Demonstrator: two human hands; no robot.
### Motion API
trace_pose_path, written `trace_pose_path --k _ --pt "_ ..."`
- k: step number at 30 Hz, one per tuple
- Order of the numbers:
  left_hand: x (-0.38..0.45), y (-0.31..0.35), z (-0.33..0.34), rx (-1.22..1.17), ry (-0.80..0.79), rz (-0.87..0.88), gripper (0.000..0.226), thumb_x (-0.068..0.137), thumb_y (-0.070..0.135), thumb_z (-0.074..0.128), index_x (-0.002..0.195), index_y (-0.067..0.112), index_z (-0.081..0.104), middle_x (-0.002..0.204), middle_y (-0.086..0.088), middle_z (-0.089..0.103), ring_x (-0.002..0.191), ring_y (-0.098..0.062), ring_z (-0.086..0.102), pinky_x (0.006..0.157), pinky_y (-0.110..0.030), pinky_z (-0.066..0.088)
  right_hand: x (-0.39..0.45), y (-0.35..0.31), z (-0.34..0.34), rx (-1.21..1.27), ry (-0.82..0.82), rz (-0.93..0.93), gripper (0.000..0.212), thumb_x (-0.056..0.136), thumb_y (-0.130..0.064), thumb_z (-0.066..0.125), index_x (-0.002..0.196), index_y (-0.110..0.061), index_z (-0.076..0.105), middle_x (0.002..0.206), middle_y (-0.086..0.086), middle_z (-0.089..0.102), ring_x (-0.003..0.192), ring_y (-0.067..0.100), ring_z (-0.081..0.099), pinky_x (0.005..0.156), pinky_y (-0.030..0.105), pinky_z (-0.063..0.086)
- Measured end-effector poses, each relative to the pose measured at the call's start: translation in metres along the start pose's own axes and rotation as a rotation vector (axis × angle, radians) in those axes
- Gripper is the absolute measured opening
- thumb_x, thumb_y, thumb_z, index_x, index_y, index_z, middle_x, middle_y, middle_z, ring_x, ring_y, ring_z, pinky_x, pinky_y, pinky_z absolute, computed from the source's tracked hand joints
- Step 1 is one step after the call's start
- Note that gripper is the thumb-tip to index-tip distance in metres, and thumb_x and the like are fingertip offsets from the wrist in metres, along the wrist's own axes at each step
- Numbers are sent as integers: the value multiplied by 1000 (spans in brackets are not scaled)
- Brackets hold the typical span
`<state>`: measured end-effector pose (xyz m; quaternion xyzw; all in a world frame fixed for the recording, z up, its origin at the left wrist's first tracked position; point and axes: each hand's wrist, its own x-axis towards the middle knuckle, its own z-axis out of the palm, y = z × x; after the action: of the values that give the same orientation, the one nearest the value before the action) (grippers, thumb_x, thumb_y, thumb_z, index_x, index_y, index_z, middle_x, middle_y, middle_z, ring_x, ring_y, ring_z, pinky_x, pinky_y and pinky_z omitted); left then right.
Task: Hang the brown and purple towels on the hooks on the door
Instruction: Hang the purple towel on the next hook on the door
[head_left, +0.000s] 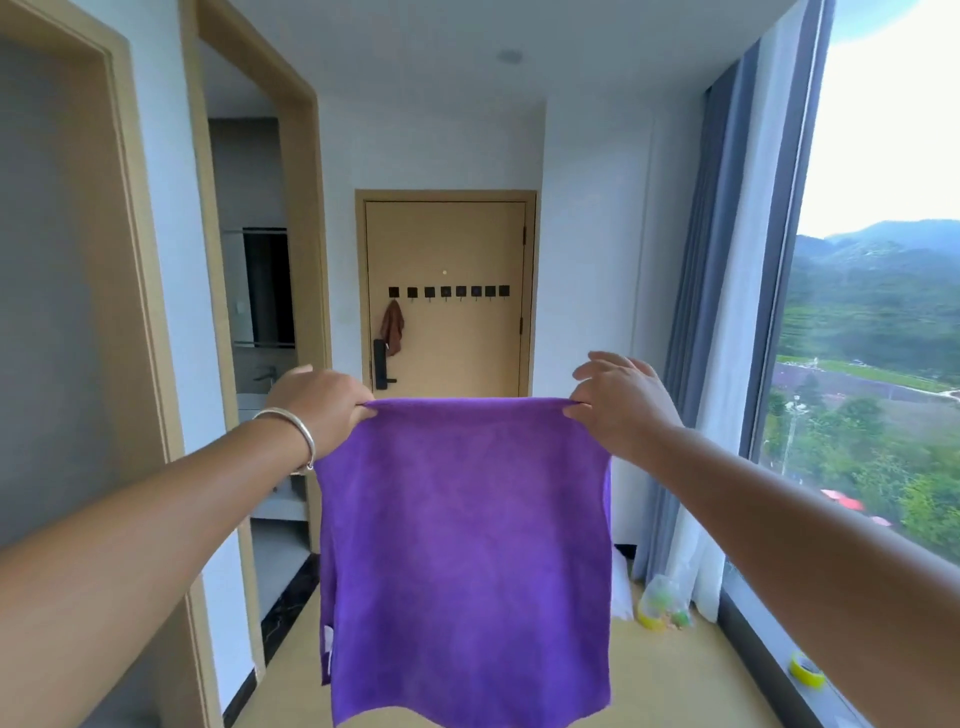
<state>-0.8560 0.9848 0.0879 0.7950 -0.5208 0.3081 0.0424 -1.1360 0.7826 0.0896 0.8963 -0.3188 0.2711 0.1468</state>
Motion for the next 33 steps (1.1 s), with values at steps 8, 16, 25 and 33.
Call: trace_pose_path --k 8,16,25,33 --pt "10 -54 13 39 -17 -89 38 100 41 33 78 30 63 83 10 65 80 -15 56 93 -35 37 40 -45 25 -91 1 -117 32 99 -43 41 117 -32 65 138 -16 49 142 6 19 116 35 7" --pt "66 -86 72 39 -103 -109 37 101 41 33 85 30 65 87 10 64 89 -13 58 108 -38 29 117 -48 68 -178 -18 -191 31 100 -38 41 122 -34 62 144 -15 44 145 10 14 118 41 6" --pt "195 -113 147 56 -131 -129 38 101 39 32 85 28 64 91 9 64 94 -14 58 109 -38 28 250 -21 158 -119 37 -155 28 98 -44 44 97 -31 69 110 -14 60 120 11 43 104 30 30" --pt "298 -142 205 113 -116 -129 39 101 39 33 80 26 63 85 8 63 84 -15 57 100 -35 33 355 -5 233 -75 67 -101 29 97 -45 45 93 -30 69 104 -11 59 113 14 46 101 32 34"
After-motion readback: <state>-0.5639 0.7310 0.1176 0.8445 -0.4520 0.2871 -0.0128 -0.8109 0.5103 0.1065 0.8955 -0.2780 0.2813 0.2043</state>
